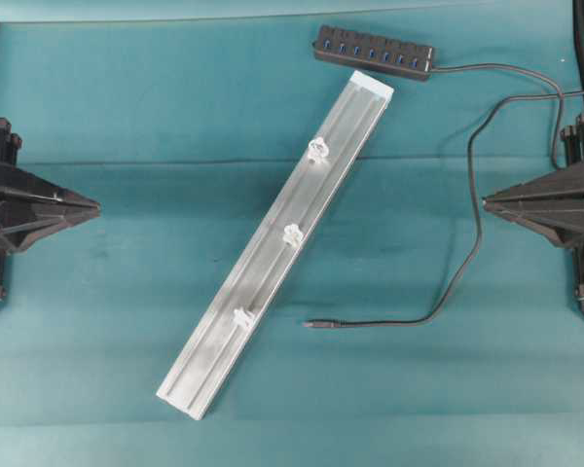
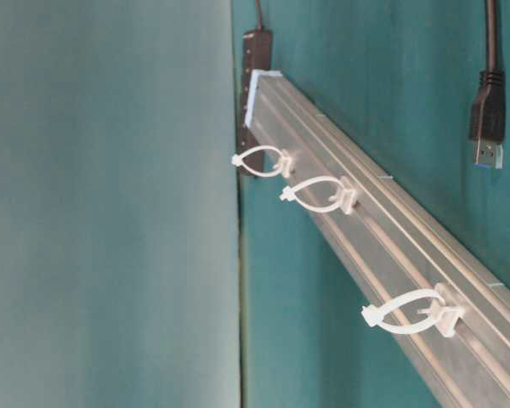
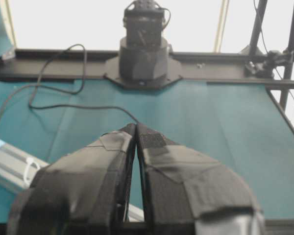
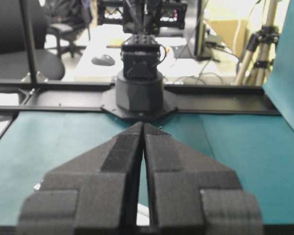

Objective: Pass the USB cable through three rings with both arms.
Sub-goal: 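Move the right gripper down to the black USB cable near its plug and grasp it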

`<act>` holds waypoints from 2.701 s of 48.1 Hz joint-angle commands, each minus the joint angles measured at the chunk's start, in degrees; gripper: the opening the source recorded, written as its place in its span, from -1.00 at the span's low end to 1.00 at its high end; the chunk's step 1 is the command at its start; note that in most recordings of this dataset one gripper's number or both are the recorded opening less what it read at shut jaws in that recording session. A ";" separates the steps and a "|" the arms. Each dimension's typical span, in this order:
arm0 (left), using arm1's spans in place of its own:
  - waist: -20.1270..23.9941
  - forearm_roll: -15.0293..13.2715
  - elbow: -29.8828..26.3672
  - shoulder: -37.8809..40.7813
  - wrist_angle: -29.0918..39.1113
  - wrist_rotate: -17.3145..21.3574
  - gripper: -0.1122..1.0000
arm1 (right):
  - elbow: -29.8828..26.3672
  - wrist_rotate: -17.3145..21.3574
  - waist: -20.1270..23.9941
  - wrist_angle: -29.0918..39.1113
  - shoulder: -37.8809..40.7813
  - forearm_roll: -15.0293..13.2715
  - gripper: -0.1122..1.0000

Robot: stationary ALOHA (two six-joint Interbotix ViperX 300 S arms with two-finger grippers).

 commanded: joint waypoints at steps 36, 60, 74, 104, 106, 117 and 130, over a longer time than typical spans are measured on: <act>-1.23 1.05 -8.26 3.16 1.14 -0.97 -0.82 | -21.62 3.25 -1.76 53.09 16.70 8.70 -0.79; -1.32 1.05 -8.35 2.55 1.76 -1.49 -0.82 | -37.53 2.81 -0.44 71.81 38.76 7.12 -0.79; -1.32 1.05 -8.35 2.55 2.20 -1.41 -0.82 | -38.41 2.64 0.18 72.07 43.07 6.68 -0.79; -1.32 1.05 -8.35 2.46 4.22 -1.49 -0.82 | -37.71 3.16 0.88 69.61 50.01 3.69 0.80; -1.32 1.05 -8.35 2.46 4.39 -1.58 -0.82 | -37.44 3.16 0.88 68.55 50.19 3.69 0.87; -1.32 1.05 -8.35 2.46 4.48 -1.76 -0.82 | -34.98 3.25 1.41 60.21 52.65 3.87 0.83; -1.32 1.05 -8.26 2.72 5.71 -2.72 -0.82 | -34.28 3.08 3.69 55.72 57.48 5.19 0.82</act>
